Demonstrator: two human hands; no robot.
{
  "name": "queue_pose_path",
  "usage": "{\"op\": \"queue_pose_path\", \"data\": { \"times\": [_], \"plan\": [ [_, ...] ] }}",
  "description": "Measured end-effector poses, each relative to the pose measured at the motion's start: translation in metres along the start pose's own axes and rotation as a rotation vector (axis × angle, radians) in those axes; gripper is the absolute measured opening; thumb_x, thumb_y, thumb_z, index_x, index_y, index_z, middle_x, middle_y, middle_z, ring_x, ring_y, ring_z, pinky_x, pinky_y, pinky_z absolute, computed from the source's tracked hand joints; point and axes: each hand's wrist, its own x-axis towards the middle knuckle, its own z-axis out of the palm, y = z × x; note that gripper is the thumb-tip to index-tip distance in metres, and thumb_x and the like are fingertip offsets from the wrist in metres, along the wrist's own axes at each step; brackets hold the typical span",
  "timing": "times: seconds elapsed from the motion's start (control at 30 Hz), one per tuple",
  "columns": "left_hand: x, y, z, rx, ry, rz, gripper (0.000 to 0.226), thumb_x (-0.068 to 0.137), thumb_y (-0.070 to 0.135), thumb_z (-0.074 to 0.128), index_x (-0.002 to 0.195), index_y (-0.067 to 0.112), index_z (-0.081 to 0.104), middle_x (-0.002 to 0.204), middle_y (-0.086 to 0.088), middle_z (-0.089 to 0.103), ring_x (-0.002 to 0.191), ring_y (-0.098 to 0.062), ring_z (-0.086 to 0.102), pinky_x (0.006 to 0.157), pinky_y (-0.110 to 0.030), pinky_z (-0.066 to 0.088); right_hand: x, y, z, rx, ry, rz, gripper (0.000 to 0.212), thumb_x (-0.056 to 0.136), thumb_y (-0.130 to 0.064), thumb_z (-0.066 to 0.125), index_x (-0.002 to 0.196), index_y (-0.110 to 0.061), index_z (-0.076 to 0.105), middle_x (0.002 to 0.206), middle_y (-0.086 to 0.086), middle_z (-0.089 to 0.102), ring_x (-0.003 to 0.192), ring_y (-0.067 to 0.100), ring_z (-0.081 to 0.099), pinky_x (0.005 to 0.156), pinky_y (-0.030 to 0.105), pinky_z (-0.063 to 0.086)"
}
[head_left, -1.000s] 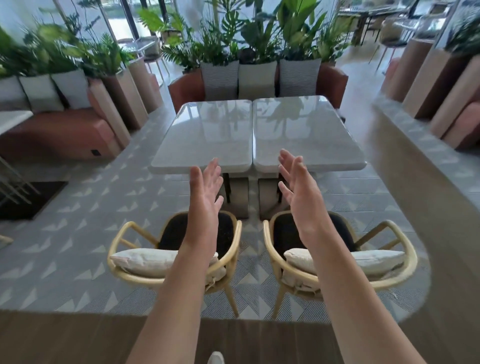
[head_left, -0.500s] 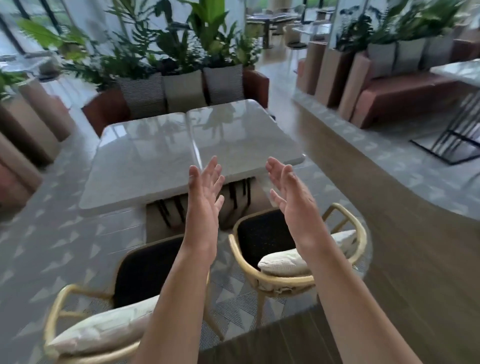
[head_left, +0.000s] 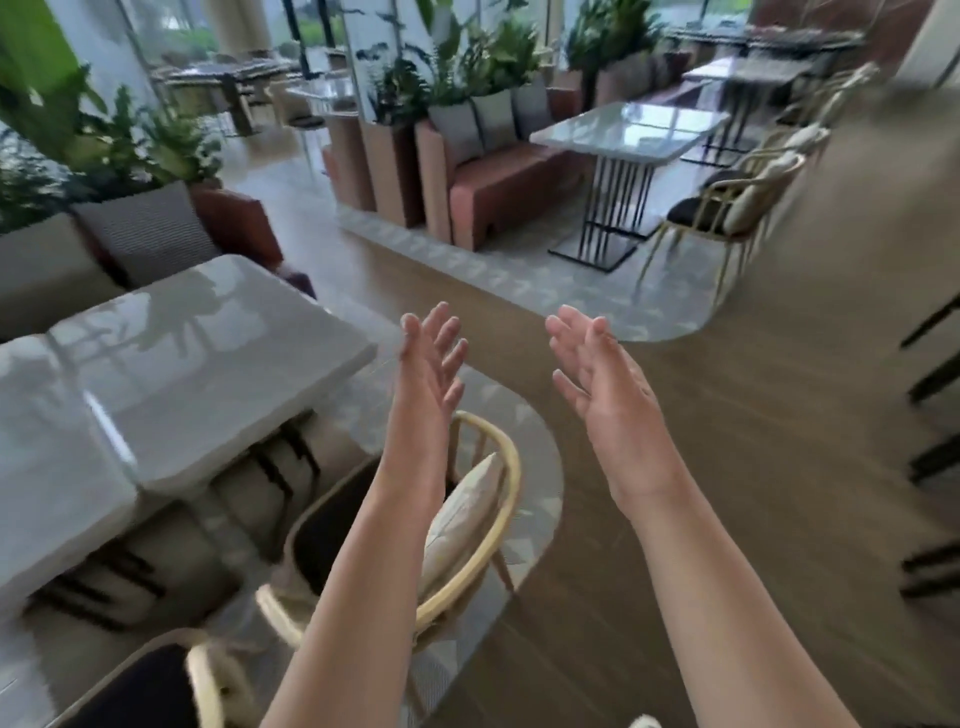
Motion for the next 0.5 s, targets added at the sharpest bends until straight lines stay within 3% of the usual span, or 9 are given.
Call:
{"op": "queue_pose_path", "data": {
  "times": [0.13,0.33,0.5],
  "plan": [
    [0.031,-0.011,0.082,0.018,-0.079,0.014,0.062,0.104,0.059,0.014,0.151,0.030,0.042,0.150,0.009,0.049,0.136,-0.007,0.048,0.121,-0.044,0.028,0.028,-0.008,-0.071,0.018,0.088,-0.038,0.080,0.084,-0.070,0.034,0.151,-0.026,0.042,0.147,-0.014,0.052,0.133,-0.004,0.047,0.119,0.035,0.035],
    [0.065,-0.027,0.210,-0.022,-0.192,0.032,0.077,0.085,0.073,0.026,0.148,0.034,0.046,0.146,0.012,0.054,0.132,-0.004,0.053,0.116,-0.038,0.034,0.062,-0.028,-0.191,-0.006,0.177,-0.064,0.078,0.085,-0.073,0.032,0.150,-0.031,0.043,0.146,-0.018,0.052,0.135,-0.002,0.045,0.120,0.037,0.032],
    [0.077,-0.045,0.307,-0.003,-0.318,0.002,0.063,0.102,0.065,0.019,0.152,0.033,0.042,0.152,0.011,0.049,0.136,-0.004,0.048,0.122,-0.042,0.029,0.079,-0.037,-0.282,0.028,0.286,-0.058,0.079,0.084,-0.076,0.034,0.148,-0.032,0.045,0.146,-0.019,0.052,0.134,-0.003,0.045,0.120,0.036,0.032]
  ]
}}
